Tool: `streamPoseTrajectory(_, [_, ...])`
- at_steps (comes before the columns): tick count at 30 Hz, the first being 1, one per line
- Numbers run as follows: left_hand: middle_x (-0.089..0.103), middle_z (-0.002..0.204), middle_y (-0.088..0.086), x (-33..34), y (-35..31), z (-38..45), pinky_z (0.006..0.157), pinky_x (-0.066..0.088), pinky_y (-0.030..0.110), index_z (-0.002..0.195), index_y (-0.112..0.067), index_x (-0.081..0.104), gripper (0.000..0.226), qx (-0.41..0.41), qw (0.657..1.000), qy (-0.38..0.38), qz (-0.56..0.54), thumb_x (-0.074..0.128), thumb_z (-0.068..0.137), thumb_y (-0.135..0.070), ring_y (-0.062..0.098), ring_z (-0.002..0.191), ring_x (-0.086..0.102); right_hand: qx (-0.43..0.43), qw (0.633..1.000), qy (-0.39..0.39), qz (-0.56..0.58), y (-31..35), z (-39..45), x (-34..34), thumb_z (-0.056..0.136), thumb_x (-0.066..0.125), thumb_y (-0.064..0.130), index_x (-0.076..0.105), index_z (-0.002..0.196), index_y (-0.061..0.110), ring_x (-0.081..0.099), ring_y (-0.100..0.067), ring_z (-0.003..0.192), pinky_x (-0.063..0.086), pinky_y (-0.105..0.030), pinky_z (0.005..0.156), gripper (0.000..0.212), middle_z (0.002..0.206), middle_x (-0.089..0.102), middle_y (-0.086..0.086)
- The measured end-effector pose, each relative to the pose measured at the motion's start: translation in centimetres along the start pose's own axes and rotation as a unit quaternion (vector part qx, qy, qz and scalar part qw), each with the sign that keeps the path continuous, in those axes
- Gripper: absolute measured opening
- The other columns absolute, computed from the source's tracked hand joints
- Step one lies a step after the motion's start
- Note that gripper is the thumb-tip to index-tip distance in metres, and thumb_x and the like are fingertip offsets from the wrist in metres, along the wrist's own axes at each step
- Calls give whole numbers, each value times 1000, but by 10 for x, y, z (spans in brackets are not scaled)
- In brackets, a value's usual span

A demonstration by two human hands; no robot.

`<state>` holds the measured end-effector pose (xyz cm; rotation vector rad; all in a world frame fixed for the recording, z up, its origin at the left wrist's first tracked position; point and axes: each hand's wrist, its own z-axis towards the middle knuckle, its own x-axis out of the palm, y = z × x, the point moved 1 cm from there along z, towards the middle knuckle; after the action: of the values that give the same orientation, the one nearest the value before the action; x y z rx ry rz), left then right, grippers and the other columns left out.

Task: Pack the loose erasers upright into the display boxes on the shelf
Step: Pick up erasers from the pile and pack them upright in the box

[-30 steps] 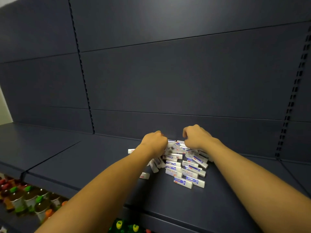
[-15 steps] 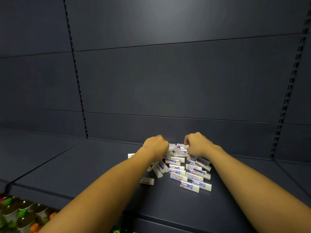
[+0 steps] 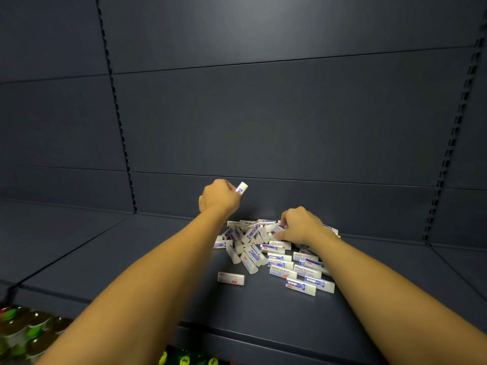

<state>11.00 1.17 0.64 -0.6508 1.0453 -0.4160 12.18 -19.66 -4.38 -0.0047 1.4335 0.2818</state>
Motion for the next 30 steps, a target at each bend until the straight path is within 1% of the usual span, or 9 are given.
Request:
streamPoseTrajectory(4, [71, 102, 6, -9, 9, -4, 78, 50, 34, 102, -26, 72, 17, -9, 999, -12, 49, 66, 88, -19, 29, 91, 63, 2, 1000, -11, -15, 7, 2, 3, 80, 74, 48, 67, 98, 21, 65, -23, 88, 58, -39, 79, 33, 96, 67, -1])
streamPoseTrajectory(8, [71, 99, 8, -16, 16, -9, 79, 53, 35, 105, -25, 74, 23, -15, 996, -15, 88, 64, 87, -15, 32, 92, 64, 3, 1000, -24, -14, 10, 5, 3, 84, 71, 38, 66, 91, 20, 64, -24, 86, 54, -35, 74, 20, 94, 66, -2])
streamPoseTrajectory(13, [71, 99, 9, -23, 20, -13, 83, 55, 37, 104, -25, 73, 24, -17, 995, -14, 100, 63, 86, -11, 32, 93, 65, -6, 999, -28, -45, 10, 5, 1, 87, 66, 24, 70, 98, 24, 64, -24, 86, 48, -31, 68, 11, 98, 67, -2])
streamPoseTrajectory(17, [71, 98, 7, -25, 20, -17, 82, 56, 39, 104, -24, 72, 23, -11, 995, -16, 99, 64, 87, -11, 30, 91, 65, -7, 998, -32, -51, 10, 4, 3, 89, 66, 23, 73, 104, 26, 66, -24, 91, 52, -32, 72, 17, 103, 70, 0])
streamPoseTrajectory(20, [71, 99, 7, -26, 22, -19, 80, 54, 37, 105, -25, 71, 19, -15, 997, -17, 78, 65, 88, -16, 29, 91, 65, -5, 998, -53, -40, 11, 3, 1, 88, 65, 26, 66, 92, 28, 64, -22, 86, 50, -31, 71, 5, 96, 68, 2])
streamPoseTrajectory(22, [71, 99, 6, -26, 22, -19, 77, 54, 36, 102, -25, 71, 15, -27, 999, -6, 35, 67, 89, -20, 28, 90, 66, 12, 997, -74, 14, 10, 3, 0, 89, 64, 33, 60, 83, 26, 63, -20, 82, 51, -31, 70, 10, 88, 66, 3])
streamPoseTrajectory(25, [71, 98, 4, -23, 19, -20, 73, 55, 33, 95, -21, 72, 6, -65, 993, 10, -102, 71, 89, -22, 23, 86, 67, 49, 978, -104, 176, 10, 4, -6, 86, 69, 35, 64, 79, 24, 64, -18, 81, 56, -34, 74, 14, 84, 66, 5])
streamPoseTrajectory(28, [70, 96, 1, -17, 9, -25, 69, 46, 27, 90, -16, 74, 2, -80, 967, 24, -239, 73, 89, -15, 12, 80, 60, 70, 926, -130, 348, 15, -2, -19, 83, 77, 19, 71, 79, 19, 61, -12, 73, 50, -25, 69, 8, 84, 67, 3])
streamPoseTrajectory(30, [70, 93, -2, -11, 4, -30, 77, 43, 29, 80, -18, 72, 10, -92, 945, 39, -312, 74, 88, -12, 13, 86, 60, 85, 878, -146, 448, 17, -11, -25, 82, 80, 18, 73, 82, 17, 61, -13, 71, 46, -25, 64, 7, 85, 70, 1])
